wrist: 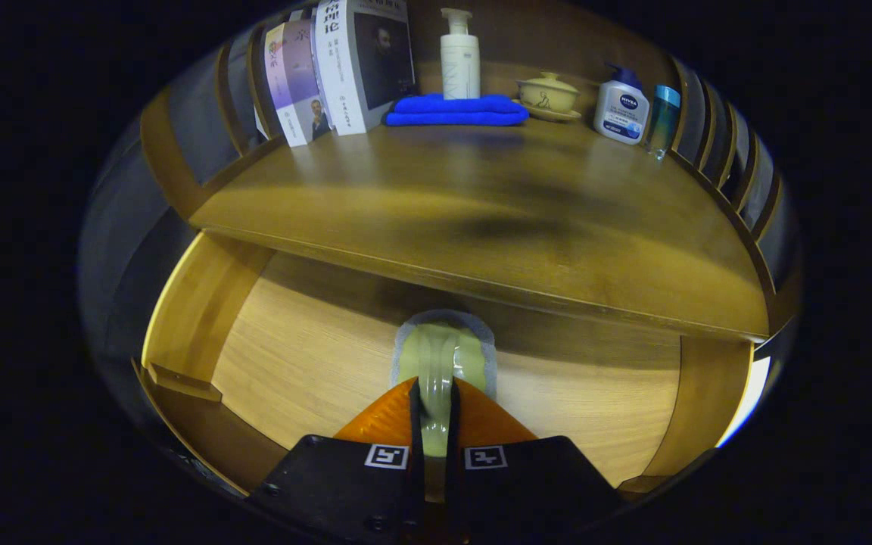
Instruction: Pull open the drawer, take out the items inside it, and place them on the countertop above the cabinet.
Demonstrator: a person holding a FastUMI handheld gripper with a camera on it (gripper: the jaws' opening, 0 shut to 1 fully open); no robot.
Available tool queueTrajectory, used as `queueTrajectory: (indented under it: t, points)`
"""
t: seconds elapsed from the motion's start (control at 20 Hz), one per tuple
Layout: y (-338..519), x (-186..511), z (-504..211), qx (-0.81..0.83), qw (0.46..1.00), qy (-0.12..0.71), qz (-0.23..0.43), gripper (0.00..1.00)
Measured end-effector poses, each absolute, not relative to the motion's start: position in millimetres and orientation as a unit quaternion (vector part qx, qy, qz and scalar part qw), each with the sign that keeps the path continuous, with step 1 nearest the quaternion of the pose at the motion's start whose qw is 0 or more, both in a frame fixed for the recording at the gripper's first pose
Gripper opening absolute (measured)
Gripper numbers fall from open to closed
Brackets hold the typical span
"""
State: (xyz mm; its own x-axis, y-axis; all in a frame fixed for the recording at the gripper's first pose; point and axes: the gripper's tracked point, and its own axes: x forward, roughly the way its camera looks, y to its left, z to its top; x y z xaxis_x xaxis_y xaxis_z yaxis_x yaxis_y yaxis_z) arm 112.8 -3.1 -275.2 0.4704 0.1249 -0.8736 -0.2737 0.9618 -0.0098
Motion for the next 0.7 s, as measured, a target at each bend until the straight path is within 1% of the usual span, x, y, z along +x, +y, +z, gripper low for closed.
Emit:
queueTrajectory:
  t: [0.3, 0.7]
  points:
    - [-3, 97, -239, -0.089, 0.870, 0.457, 0.161, 0.13]
    - [-6, 64, -170, -0.034, 0.882, 0.426, 0.197, 0.13]
